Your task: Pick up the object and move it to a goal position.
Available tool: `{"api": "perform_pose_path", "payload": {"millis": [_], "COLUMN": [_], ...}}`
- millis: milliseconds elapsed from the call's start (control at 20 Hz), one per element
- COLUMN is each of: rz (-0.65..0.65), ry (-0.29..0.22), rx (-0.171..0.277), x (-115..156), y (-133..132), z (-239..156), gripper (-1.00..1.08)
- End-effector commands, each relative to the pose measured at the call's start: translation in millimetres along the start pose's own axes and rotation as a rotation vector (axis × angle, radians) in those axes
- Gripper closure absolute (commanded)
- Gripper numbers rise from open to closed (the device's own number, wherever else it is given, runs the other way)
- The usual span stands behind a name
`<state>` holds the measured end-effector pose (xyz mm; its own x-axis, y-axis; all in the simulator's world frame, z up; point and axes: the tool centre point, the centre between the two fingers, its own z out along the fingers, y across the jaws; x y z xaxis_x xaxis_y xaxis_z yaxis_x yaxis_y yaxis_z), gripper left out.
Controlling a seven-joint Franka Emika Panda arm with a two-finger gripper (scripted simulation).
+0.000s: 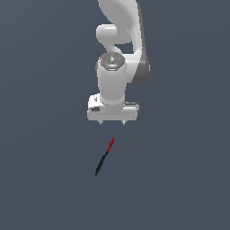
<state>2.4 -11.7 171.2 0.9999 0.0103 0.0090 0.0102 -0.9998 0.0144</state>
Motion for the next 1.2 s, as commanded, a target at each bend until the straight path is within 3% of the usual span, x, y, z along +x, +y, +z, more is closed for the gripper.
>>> {"api": "perform_pose_path", "payload": {"millis": [0, 450, 1150], "rz": [0.0, -0.034, 0.068], "ry": [0.0, 0.018, 0.01], "rx": [0.0, 0.019, 0.021], "x": [0, 5, 27], "y": [0, -17, -5], "z": [0, -11, 12], "gripper": [-0.92, -0.92, -0.92]}}
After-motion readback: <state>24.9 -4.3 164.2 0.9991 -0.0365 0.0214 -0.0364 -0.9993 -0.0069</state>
